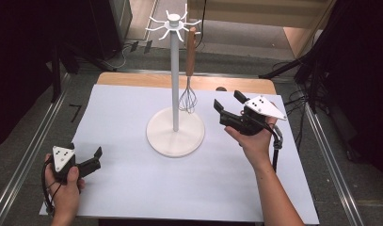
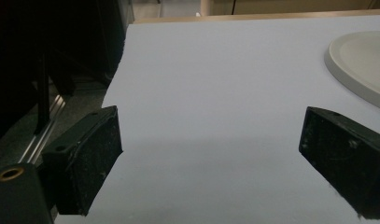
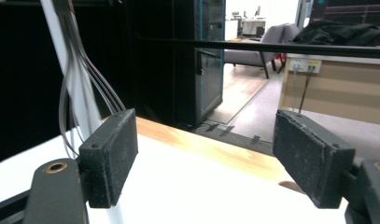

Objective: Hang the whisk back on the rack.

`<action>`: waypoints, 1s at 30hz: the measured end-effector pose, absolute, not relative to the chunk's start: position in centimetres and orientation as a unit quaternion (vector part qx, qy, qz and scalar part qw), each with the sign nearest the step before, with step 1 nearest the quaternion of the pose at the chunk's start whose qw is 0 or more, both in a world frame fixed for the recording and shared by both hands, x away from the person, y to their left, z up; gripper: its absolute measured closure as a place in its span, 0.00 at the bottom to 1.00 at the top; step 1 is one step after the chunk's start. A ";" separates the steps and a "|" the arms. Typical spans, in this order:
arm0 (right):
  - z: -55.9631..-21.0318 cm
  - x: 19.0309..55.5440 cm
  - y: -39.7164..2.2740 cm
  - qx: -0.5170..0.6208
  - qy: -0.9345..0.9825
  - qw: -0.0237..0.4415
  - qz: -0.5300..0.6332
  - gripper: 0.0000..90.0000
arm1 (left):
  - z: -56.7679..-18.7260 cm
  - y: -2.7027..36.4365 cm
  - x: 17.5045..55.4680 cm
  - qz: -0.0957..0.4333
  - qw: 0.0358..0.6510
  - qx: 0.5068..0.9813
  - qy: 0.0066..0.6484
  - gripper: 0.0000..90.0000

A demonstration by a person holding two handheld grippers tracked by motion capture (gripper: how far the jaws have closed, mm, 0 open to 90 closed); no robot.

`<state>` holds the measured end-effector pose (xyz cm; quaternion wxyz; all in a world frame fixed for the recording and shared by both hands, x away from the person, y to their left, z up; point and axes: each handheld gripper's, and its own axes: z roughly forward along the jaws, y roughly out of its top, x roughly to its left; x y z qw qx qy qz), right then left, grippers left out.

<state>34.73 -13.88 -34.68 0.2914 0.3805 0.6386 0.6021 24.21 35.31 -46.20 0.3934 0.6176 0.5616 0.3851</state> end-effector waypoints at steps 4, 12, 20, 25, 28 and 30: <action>-35.6 34.5 -14.7 0.392 0.642 0.293 0.590 0.26 | -46.2 35.3 24.2 0.385 0.393 0.619 0.560 0.07; -37.4 34.0 -16.6 0.416 0.639 0.295 0.575 0.28 | -46.2 35.3 24.2 0.383 0.392 0.619 0.562 0.07; -39.0 33.4 -17.9 0.434 0.641 0.300 0.558 0.26 | -46.2 35.3 24.2 0.384 0.393 0.619 0.561 0.07; -39.9 33.2 -18.4 0.443 0.646 0.307 0.541 0.27 | -46.2 35.3 24.2 0.385 0.393 0.619 0.561 0.07; -40.4 32.9 -18.9 0.450 0.645 0.307 0.537 0.27 | -46.2 35.3 24.2 0.385 0.393 0.619 0.560 0.07; -40.8 32.8 -19.2 0.452 0.649 0.305 0.530 0.27 | -46.2 35.3 24.2 0.385 0.393 0.619 0.560 0.07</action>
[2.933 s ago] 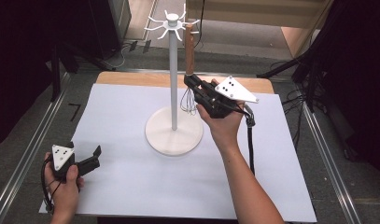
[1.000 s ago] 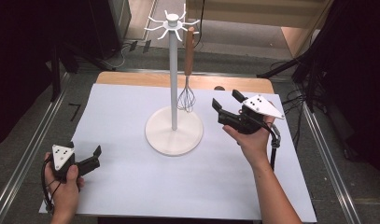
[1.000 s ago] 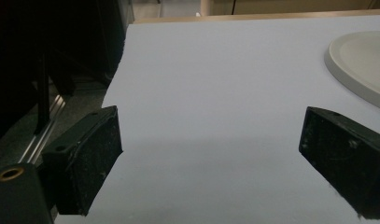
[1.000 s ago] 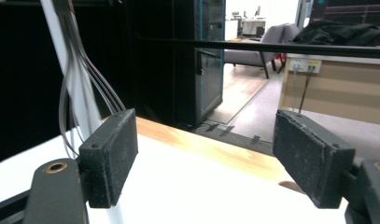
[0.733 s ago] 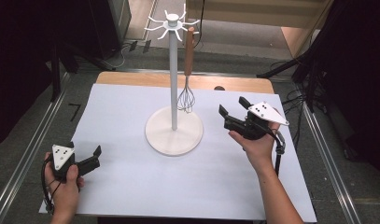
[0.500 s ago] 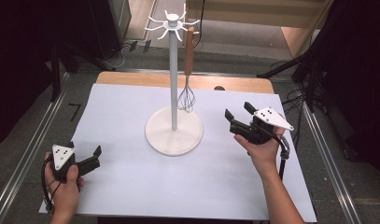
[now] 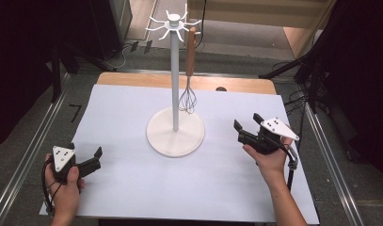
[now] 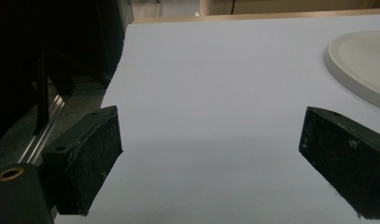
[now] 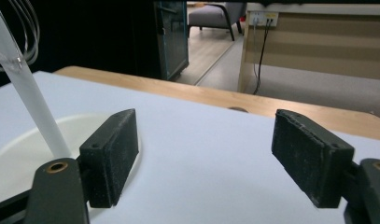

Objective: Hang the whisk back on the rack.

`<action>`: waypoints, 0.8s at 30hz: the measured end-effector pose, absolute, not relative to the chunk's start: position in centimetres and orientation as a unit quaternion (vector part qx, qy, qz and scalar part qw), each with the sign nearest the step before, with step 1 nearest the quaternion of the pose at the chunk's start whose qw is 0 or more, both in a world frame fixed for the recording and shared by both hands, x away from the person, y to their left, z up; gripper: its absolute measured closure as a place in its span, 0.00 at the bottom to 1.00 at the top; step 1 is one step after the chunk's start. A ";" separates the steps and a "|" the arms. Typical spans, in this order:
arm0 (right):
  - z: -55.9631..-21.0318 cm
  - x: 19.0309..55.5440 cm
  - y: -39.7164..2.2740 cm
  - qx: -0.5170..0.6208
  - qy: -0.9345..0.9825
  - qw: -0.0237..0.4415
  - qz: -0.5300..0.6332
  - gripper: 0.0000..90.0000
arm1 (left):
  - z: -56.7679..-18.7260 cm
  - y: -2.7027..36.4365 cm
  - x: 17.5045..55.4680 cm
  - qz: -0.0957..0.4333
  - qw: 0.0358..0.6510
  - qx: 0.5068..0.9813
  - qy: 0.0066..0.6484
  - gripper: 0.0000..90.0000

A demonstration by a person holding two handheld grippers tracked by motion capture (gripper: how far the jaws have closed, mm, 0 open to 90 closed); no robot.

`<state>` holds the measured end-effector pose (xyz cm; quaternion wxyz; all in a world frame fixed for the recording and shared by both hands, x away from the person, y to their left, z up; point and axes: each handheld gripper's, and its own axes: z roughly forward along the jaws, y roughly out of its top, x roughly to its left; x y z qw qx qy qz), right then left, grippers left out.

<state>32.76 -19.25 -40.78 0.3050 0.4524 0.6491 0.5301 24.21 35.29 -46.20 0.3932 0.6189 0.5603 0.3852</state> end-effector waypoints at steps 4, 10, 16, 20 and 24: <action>-41.7 32.3 -20.1 0.459 0.651 0.306 0.521 0.27 | -46.2 35.3 24.2 0.385 0.393 0.619 0.561 0.07; -43.4 31.7 -21.7 0.479 0.652 0.306 0.502 0.27 | -46.2 35.3 24.2 0.386 0.392 0.618 0.561 0.07; -44.9 31.0 -23.3 0.498 0.655 0.303 0.481 0.27 | -46.2 35.3 24.2 0.385 0.394 0.618 0.561 0.07; -45.5 30.3 -24.4 0.503 0.658 0.300 0.474 0.26 | -46.2 35.3 24.2 0.385 0.395 0.618 0.560 0.07; -46.4 29.6 -25.2 0.507 0.669 0.293 0.458 0.24 | -46.2 35.3 24.2 0.384 0.394 0.618 0.562 0.07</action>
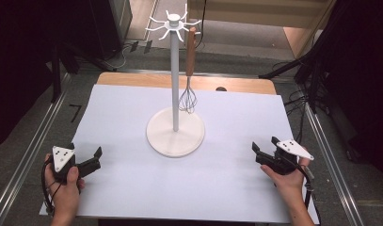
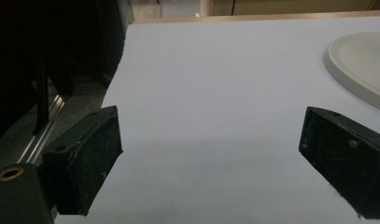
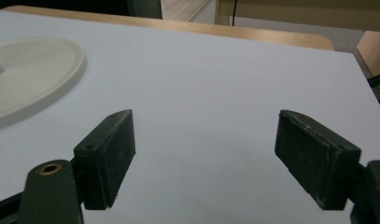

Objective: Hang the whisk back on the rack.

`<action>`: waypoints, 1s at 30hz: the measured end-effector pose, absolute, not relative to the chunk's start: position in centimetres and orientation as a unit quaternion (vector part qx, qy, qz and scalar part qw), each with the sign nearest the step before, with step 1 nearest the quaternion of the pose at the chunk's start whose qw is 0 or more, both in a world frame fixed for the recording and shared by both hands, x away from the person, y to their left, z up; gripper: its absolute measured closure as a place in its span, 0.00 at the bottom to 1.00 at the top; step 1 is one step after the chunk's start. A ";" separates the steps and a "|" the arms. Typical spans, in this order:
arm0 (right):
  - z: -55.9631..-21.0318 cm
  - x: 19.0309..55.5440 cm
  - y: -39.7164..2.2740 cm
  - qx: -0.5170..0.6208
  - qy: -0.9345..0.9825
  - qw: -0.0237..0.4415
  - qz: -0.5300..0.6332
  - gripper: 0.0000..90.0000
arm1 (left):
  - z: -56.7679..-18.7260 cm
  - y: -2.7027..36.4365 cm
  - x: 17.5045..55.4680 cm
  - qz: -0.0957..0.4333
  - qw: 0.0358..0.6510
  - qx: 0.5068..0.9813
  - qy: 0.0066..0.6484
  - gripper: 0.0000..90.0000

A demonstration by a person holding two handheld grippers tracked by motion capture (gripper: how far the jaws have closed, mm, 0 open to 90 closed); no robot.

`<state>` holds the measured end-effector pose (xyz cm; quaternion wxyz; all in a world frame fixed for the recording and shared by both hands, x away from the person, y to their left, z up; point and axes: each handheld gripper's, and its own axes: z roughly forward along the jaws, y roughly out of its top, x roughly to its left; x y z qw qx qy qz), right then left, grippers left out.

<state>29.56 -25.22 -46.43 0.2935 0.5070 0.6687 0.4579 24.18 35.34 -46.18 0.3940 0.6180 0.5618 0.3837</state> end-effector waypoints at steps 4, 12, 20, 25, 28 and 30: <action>-47.0 28.7 -26.2 0.511 0.671 0.291 0.452 0.19 | -46.2 35.4 24.2 0.383 0.395 0.617 0.563 0.07; -47.9 27.4 -27.9 0.530 0.671 0.284 0.433 0.16 | -46.2 35.4 24.2 0.383 0.394 0.617 0.563 0.07; -48.5 25.8 -30.4 0.556 0.652 0.291 0.426 0.16 | -46.2 35.3 24.2 0.384 0.394 0.616 0.564 0.07; -48.6 24.7 -31.6 0.572 0.632 0.299 0.429 0.16 | -46.2 35.3 24.2 0.385 0.393 0.617 0.563 0.07; -48.6 24.3 -31.9 0.574 0.624 0.301 0.437 0.16 | -46.2 35.3 24.2 0.385 0.393 0.617 0.563 0.07; -48.6 24.2 -31.7 0.571 0.628 0.304 0.433 0.16 | -46.2 35.3 24.2 0.385 0.393 0.617 0.563 0.07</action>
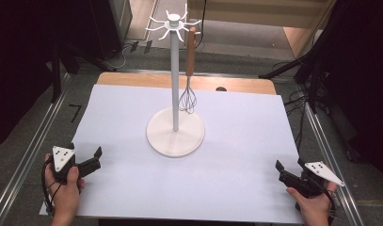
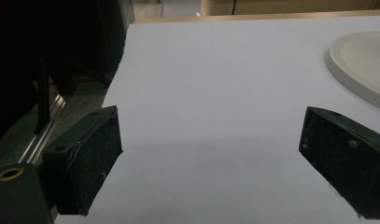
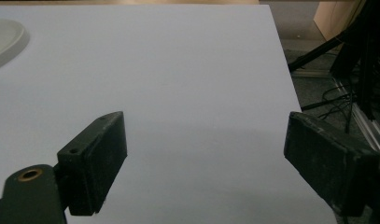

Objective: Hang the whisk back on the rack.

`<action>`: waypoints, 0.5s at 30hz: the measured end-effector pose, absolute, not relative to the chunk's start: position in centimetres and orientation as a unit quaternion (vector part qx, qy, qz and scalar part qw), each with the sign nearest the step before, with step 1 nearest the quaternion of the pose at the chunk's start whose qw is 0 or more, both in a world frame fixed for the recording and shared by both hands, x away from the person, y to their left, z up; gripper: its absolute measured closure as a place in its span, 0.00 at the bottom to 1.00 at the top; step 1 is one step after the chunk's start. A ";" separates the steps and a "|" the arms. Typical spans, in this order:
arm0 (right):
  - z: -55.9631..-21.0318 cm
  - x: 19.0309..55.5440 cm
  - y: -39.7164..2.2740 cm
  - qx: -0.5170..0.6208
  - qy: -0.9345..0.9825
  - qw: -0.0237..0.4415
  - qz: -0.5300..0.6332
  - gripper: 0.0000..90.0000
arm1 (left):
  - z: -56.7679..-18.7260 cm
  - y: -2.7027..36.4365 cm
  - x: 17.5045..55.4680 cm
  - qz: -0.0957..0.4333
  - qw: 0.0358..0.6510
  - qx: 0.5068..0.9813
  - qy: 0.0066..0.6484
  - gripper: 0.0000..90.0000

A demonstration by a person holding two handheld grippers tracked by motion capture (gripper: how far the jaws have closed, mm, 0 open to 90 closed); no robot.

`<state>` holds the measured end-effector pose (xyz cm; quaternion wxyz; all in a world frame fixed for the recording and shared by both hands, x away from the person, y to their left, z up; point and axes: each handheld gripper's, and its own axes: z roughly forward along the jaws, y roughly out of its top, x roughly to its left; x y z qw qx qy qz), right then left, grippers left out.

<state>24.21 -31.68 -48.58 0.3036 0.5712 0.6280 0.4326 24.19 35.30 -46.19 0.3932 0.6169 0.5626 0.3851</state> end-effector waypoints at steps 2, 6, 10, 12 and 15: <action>-48.6 24.1 -31.3 0.565 0.634 0.318 0.422 0.15 | -46.2 35.3 24.2 0.386 0.394 0.617 0.561 0.07; -48.6 24.0 -31.1 0.567 0.629 0.334 0.414 0.12 | -46.2 35.3 24.1 0.387 0.394 0.617 0.561 0.07; -48.6 24.0 -31.6 0.585 0.611 0.322 0.425 0.15 | -46.2 35.2 24.1 0.387 0.393 0.618 0.561 0.07; -48.6 24.0 -31.7 0.586 0.610 0.322 0.425 0.15 | -46.2 35.2 24.1 0.387 0.393 0.618 0.561 0.07; -48.6 24.0 -31.6 0.584 0.615 0.320 0.422 0.15 | -46.2 35.3 24.2 0.386 0.393 0.618 0.561 0.07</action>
